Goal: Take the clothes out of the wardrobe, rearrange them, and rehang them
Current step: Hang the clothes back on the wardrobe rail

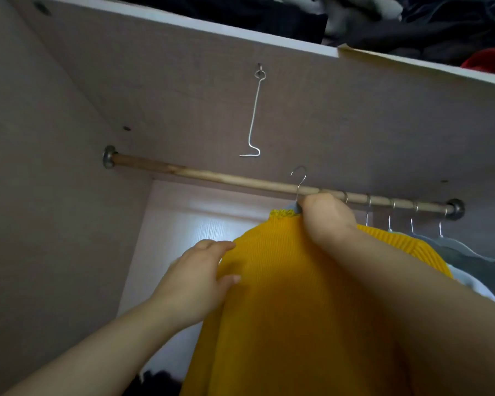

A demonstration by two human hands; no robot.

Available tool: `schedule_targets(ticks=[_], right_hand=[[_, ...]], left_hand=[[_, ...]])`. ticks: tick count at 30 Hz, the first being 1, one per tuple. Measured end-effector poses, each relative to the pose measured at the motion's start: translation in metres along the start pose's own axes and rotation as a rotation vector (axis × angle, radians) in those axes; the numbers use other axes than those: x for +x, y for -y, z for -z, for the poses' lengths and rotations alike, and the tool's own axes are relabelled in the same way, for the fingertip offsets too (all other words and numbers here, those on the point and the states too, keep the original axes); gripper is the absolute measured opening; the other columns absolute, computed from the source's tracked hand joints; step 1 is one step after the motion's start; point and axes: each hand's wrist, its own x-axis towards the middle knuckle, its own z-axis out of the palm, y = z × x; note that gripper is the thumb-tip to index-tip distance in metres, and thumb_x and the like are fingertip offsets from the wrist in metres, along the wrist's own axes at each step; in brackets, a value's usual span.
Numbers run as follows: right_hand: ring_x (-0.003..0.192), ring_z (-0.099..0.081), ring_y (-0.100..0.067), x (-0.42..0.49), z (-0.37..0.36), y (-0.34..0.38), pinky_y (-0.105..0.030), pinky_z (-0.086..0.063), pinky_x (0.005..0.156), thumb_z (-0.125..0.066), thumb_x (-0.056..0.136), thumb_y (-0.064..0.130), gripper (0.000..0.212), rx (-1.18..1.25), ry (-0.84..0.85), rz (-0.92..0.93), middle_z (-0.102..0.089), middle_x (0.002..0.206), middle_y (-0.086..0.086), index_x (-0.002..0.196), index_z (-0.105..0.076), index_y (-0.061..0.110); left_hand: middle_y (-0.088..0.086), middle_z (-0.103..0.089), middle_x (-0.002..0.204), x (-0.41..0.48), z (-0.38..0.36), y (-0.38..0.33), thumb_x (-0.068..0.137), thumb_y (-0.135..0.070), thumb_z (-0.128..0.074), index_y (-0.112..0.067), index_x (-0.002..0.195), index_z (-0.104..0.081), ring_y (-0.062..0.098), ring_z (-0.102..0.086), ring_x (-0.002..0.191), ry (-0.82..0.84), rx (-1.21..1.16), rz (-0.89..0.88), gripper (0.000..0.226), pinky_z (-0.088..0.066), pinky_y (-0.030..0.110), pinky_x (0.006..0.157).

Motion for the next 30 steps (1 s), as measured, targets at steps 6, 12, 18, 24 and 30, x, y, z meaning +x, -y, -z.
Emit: schedule_targets(ticks=[6, 12, 18, 24, 30], right_hand=[[0.114, -0.055, -0.035, 0.028, -0.019, -0.002, -0.038, -0.046, 0.091, -0.037, 0.091, -0.005, 0.037, 0.094, 0.005, -0.109, -0.052, 0.126, -0.019, 0.124, -0.054, 0.002], [0.113, -0.054, -0.032, 0.009, -0.047, 0.012, -0.036, -0.045, 0.086, -0.044, 0.087, -0.005, 0.036, 0.082, 0.113, -0.029, -0.051, 0.125, -0.016, 0.120, -0.058, 0.004], [0.115, -0.052, -0.030, 0.000, -0.038, 0.019, -0.034, -0.045, 0.087, -0.045, 0.089, -0.002, 0.036, 0.039, 0.134, -0.031, -0.049, 0.127, -0.014, 0.121, -0.057, 0.009], [0.122, -0.037, -0.031, -0.034, -0.043, 0.047, -0.040, -0.031, 0.099, -0.046, 0.087, 0.016, 0.040, -0.076, 0.064, 0.119, -0.042, 0.131, -0.011, 0.126, -0.049, 0.018], [0.122, -0.040, -0.029, -0.109, -0.076, 0.110, -0.037, -0.041, 0.095, -0.052, 0.089, 0.028, 0.049, 0.288, 0.263, 0.331, -0.043, 0.133, -0.010, 0.137, -0.041, 0.022]], left_hand=[[-0.013, -0.030, 0.145, 0.002, -0.013, 0.009, 0.091, -0.044, -0.049, -0.037, 0.141, -0.026, 0.008, -0.032, 0.133, -0.005, 0.044, 0.004, 0.056, -0.030, 0.027, 0.108], [-0.015, -0.030, 0.144, -0.004, -0.032, 0.014, 0.091, -0.044, -0.049, -0.038, 0.140, -0.026, 0.005, -0.031, 0.132, 0.028, 0.070, 0.026, 0.055, -0.027, 0.022, 0.108], [-0.014, -0.031, 0.145, -0.015, -0.038, 0.012, 0.091, -0.045, -0.049, -0.037, 0.140, -0.027, 0.006, -0.032, 0.132, 0.073, 0.038, 0.042, 0.055, -0.029, 0.025, 0.109], [-0.009, -0.031, 0.146, -0.042, -0.024, 0.023, 0.091, -0.042, -0.051, -0.032, 0.142, -0.027, 0.011, -0.032, 0.133, 0.120, 0.068, 0.107, 0.056, -0.028, 0.029, 0.109], [0.004, -0.036, 0.142, -0.097, -0.004, 0.066, 0.088, -0.038, -0.057, -0.024, 0.141, -0.032, 0.024, -0.040, 0.127, 0.239, 0.186, 0.324, 0.060, -0.033, 0.037, 0.107]])
